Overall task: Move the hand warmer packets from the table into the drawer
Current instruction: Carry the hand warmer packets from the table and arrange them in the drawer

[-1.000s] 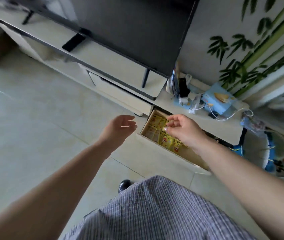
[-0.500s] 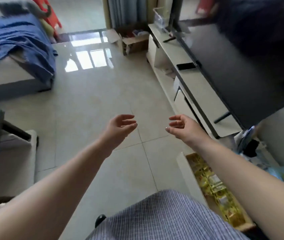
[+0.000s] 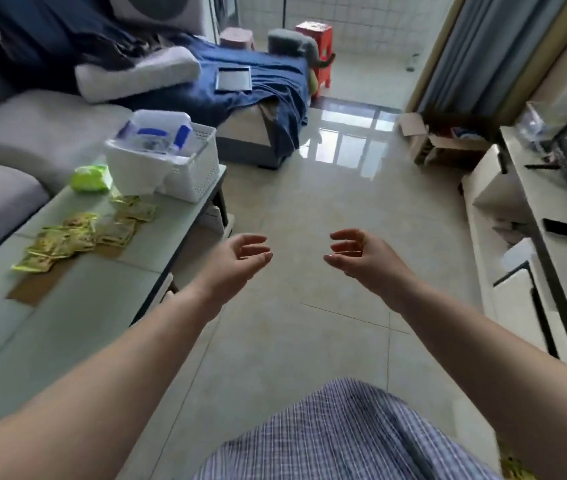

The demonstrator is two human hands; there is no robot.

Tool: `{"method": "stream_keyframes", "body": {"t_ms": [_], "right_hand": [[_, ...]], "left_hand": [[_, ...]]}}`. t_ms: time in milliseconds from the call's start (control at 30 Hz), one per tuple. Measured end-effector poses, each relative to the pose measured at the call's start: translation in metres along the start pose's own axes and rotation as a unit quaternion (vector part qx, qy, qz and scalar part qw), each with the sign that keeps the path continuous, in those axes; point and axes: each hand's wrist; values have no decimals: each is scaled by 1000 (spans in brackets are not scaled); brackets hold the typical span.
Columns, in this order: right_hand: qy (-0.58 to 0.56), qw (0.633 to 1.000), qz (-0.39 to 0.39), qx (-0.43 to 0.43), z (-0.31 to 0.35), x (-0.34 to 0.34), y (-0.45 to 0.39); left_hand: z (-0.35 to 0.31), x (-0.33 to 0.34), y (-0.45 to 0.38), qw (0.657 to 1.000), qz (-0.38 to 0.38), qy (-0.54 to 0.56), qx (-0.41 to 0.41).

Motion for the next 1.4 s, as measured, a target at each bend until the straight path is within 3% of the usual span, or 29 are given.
{"method": "stream_keyframes", "body": {"t_ms": [267,600,900,1167,1400], "right_hand": [[22,992,112,-50,73,189,-6],[77,968,220,-90,128,327,-45],[122,948,280,-88,154,399,-182],[190,917,343,-80,183,457,-339],[203,909,360,-43,182,500,-416]], "left_hand": [[50,-188,75,990,-141,26,-7],[95,-319,96,962,-263,64,-37],[121,-382,-11,937,-324,102,-80],[139,-431,-133,890,-400,182,-126],[162,-460,-199,865,-411,238,-161]]}}
Point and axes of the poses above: each hand's wrist, its own y-axis away from the middle knuckle, its own x-axis out of the palm, z = x × y, and after that the axes turned 1 degree about -z, right-handed
